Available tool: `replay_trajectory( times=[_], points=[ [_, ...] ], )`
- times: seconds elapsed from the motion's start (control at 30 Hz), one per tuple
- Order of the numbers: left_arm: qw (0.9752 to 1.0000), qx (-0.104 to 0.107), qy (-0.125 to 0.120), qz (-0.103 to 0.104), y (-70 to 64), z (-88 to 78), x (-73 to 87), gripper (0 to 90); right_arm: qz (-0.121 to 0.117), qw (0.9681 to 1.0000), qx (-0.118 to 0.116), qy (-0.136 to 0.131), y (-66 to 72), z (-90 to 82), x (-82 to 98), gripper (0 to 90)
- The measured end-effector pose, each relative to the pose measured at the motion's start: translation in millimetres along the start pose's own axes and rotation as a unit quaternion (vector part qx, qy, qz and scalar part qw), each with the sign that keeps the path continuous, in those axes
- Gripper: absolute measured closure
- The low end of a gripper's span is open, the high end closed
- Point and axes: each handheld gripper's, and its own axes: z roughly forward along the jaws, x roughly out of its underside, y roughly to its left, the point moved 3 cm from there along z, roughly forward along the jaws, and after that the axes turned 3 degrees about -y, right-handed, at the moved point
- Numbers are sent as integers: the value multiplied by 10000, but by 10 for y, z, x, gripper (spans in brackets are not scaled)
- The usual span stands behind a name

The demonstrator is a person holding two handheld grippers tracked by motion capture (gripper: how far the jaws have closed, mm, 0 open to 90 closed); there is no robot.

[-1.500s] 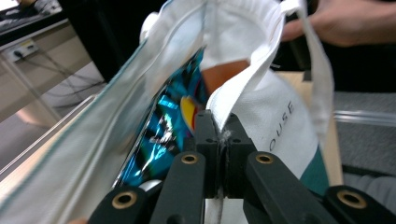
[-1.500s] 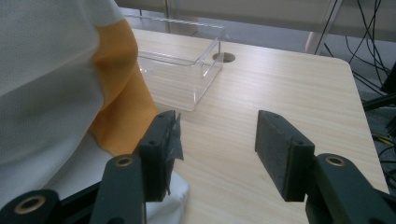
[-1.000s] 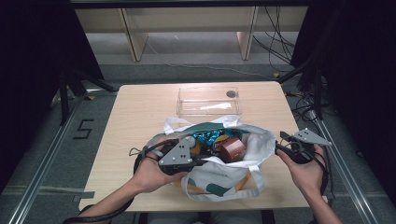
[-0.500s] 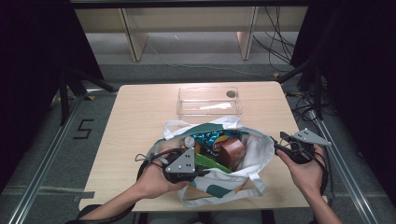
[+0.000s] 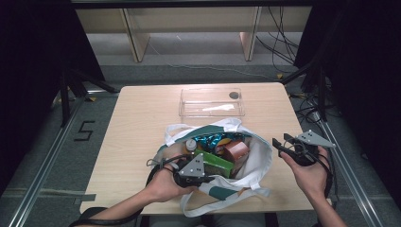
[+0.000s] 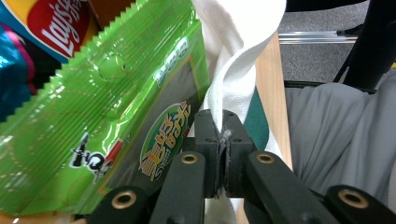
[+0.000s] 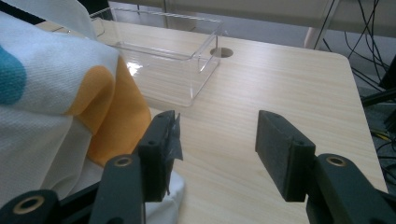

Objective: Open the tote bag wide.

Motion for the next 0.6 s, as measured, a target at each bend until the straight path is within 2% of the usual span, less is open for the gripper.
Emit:
replay_trajectory(
  times=[0.13, 0.3, 0.43, 0.6],
  points=[
    [10000, -6, 71, -37, 17, 48, 41, 872, -3, 10000, 21, 3, -3, 0, 1, 485],
    [9996, -28, 264, -95, 42, 140, 130, 873, -25, 10000, 40, 18, -8, -1, 3, 486],
    [9990, -55, 428, -65, 38, 217, 203, 873, 6, 10000, 9, 12, -9, -2, 2, 485],
    [9989, -48, 425, -176, 47, 239, 227, 872, -46, 10000, 82, -4, -14, -11, -4, 485]
  ],
)
